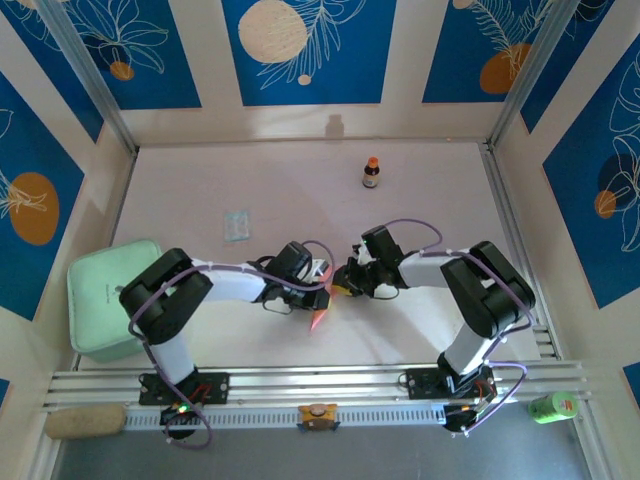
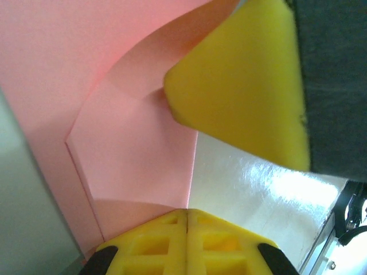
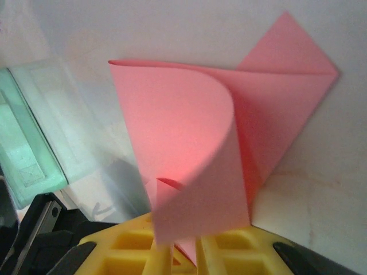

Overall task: Fold a paper plane with a square sheet of paper (pick it up from the middle)
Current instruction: Fold the wing for the fifth time at the center of the table.

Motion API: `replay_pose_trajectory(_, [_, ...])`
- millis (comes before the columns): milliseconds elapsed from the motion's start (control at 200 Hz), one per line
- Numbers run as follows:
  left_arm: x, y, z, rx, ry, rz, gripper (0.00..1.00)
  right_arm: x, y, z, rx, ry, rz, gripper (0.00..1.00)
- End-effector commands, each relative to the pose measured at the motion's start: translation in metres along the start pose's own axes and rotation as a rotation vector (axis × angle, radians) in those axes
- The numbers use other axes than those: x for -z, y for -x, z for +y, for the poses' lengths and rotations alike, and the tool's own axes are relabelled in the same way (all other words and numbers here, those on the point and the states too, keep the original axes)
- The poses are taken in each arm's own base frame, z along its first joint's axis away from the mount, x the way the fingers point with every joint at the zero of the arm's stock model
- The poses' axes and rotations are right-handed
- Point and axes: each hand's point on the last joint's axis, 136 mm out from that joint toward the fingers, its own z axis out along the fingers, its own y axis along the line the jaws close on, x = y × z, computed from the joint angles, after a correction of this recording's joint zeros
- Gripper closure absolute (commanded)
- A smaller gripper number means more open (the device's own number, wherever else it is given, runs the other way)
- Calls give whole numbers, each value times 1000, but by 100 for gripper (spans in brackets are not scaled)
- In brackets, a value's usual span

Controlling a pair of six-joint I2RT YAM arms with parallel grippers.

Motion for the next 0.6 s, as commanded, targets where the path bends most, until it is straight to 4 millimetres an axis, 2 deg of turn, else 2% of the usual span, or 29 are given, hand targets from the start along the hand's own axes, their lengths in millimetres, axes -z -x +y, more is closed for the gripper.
replay_pose_trajectory(0, [1, -17, 19, 22, 45, 37, 97, 17, 3, 3, 27, -21, -43, 81])
replay_pose_trajectory(150, [-1, -24, 19, 25, 11, 54, 100, 32, 1, 5, 59, -5, -87, 80])
replay_pose_trajectory(265, [-2, -28, 19, 30, -6, 57, 100, 34, -4, 12, 112, 23, -83, 83])
replay_pose_trajectory(505, [-1, -29, 22, 48, -25, 49, 100, 12, -11, 31, 199, 40, -16, 88])
replay_pose_trajectory(595, [0, -29, 22, 54, -31, 42, 100, 2, -11, 29, 197, 18, 6, 88])
